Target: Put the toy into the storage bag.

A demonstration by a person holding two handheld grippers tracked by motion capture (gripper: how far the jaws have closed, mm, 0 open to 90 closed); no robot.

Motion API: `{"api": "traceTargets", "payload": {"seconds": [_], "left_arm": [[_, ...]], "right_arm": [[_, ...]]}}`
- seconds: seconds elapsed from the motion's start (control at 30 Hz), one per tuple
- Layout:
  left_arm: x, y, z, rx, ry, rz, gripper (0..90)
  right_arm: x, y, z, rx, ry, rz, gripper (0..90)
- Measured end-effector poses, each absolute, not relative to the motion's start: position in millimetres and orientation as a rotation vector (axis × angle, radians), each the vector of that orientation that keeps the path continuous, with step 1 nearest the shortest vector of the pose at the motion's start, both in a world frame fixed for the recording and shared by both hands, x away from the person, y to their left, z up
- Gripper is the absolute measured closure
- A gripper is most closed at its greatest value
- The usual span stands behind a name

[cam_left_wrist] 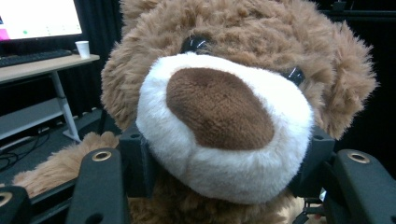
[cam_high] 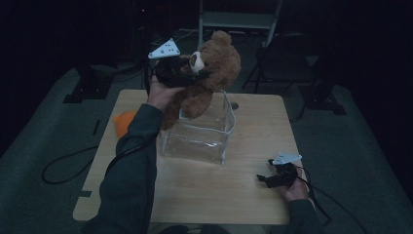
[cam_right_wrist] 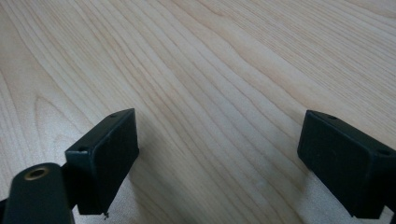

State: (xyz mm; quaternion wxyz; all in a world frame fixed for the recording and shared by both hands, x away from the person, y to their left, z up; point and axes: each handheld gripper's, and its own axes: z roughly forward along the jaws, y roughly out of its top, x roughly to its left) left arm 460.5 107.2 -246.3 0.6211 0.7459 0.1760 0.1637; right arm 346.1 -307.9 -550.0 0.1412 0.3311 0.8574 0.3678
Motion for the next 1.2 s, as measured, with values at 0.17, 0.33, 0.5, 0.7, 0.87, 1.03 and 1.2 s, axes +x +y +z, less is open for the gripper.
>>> {"api": "traceTargets", "payload": {"seconds": [0.17,0.33,0.5,0.7,0.87,1.03,1.2], "left_arm": [[463.4,104.0,-251.2,1.702,0.416,0.371,39.1],[467.3,101.4,-255.4,1.695,0.428,0.355,39.2],[470.6,98.8,-257.9,1.674,0.435,0.340,39.1],[474.2,97.8,-259.5,1.652,0.461,0.356,39.2],[480.7,97.5,-258.6,1.632,0.492,0.355,39.1],[486.7,98.1,-256.0,1.601,0.520,0.368,39.1],[489.9,98.6,-251.8,1.594,0.545,0.390,39.1]], "right_arm": [[345.8,-308.1,-550.1,0.952,2.473,1.062,11.6],[345.8,-308.1,-550.2,0.952,2.473,1.064,11.6],[345.8,-308.1,-550.2,0.952,2.473,1.063,11.6],[345.7,-308.2,-550.2,0.952,2.473,1.063,11.6],[345.6,-308.2,-550.2,0.952,2.473,1.063,11.6],[345.5,-308.2,-550.1,0.954,2.474,1.063,11.6],[345.6,-308.3,-550.1,0.952,2.474,1.062,11.6]]}}
